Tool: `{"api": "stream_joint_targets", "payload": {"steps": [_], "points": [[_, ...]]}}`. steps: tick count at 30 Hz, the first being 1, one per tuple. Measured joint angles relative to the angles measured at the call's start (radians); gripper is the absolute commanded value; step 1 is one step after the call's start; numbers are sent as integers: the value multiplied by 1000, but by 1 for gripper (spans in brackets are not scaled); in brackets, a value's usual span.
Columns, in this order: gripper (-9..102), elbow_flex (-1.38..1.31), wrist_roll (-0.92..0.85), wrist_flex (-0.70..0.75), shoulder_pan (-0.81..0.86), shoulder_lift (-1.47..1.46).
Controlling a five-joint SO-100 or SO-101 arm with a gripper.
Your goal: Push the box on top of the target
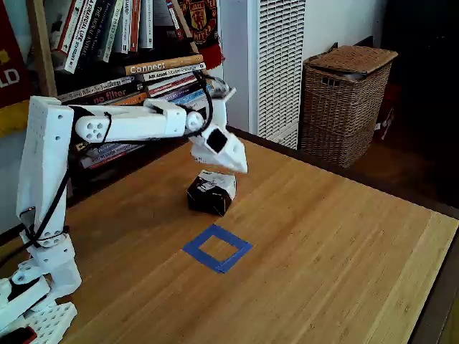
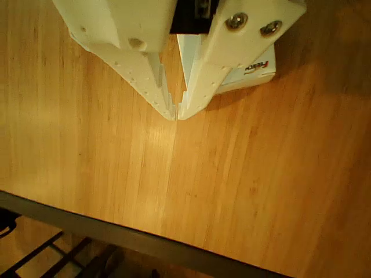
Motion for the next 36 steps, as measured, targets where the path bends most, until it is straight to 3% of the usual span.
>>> {"api": "stream_joint_targets", "payload": {"steps": [17, 26, 36], "points": [[0, -11, -64, -14, -29, -64], [0, -11, -91, 95, -40, -64], [0, 14, -114, 112, -14, -63]]}}
